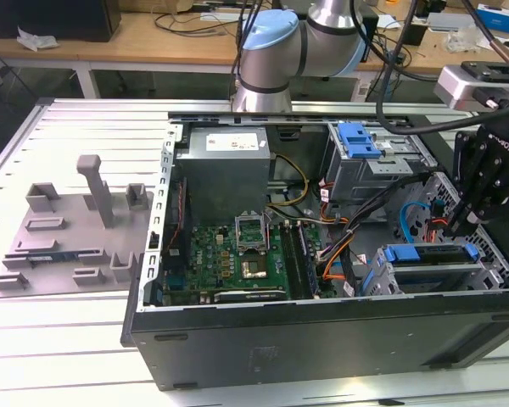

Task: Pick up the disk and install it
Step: 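Insert the first disk wire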

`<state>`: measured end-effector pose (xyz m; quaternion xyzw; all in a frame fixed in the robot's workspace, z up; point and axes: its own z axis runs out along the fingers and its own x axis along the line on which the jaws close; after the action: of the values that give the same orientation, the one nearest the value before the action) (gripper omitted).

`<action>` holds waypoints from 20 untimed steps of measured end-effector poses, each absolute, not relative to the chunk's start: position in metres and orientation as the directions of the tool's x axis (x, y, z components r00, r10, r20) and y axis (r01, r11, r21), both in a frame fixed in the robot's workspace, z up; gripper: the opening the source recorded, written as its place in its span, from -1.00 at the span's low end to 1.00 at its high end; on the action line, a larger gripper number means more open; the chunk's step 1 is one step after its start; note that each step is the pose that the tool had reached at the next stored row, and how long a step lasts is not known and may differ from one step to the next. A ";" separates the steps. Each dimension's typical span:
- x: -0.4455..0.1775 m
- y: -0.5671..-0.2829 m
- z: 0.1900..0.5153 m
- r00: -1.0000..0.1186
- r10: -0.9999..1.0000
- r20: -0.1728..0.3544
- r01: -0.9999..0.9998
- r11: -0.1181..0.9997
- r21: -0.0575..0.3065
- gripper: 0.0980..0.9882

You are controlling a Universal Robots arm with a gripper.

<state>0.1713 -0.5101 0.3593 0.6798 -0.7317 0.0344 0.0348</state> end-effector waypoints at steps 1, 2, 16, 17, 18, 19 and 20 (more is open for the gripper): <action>0.171 -0.510 0.359 -0.073 -0.993 0.098 -0.997 0.073 -0.003 -0.84; 0.171 -0.510 0.359 -0.073 -0.993 0.098 -0.997 0.073 -0.003 -0.84; 0.171 -0.515 0.358 -0.097 -0.991 0.098 -0.995 0.097 -0.003 -0.84; 0.171 -0.515 0.357 -0.097 -0.990 0.098 -0.995 0.097 -0.003 -0.84; 0.171 -0.515 0.356 -0.097 -0.990 0.098 -0.995 0.097 -0.003 -0.84; 0.171 -0.515 0.356 -0.097 -0.991 0.098 -0.995 0.097 -0.003 -0.84; 0.171 -0.515 0.355 -0.097 -0.990 0.098 -0.995 0.097 -0.003 -0.84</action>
<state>0.1711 -0.5149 0.3551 0.6711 -0.7398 0.0339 0.0353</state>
